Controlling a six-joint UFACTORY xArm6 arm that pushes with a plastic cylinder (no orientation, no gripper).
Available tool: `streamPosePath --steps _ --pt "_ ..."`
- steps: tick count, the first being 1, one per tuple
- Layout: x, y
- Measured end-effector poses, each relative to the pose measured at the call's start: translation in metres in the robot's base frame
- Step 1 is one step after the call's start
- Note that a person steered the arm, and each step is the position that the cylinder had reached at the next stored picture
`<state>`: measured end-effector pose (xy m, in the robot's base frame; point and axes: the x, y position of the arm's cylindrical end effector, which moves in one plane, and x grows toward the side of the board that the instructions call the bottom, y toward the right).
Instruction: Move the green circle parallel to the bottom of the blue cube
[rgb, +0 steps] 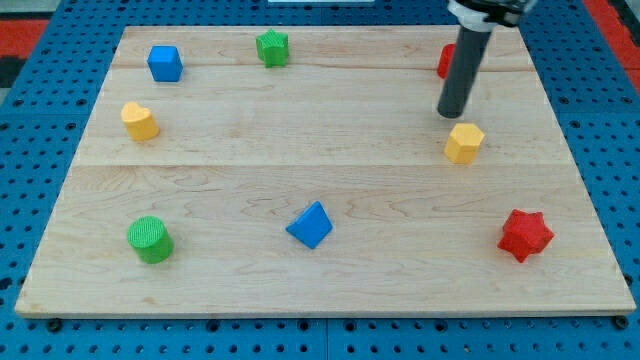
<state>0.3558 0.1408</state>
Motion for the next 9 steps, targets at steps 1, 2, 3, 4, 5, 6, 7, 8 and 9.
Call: streamPosePath --steps 1,2,3,4,5,6,7,8,9 --pt "0.012 -0.072" --pt "0.049 -0.124" --pt "0.102 -0.16" --pt "0.166 -0.213" --pt "0.197 -0.254" --pt "0.201 -0.297" --pt "0.185 -0.324" --pt "0.191 -0.285" --pt "0.185 -0.276"
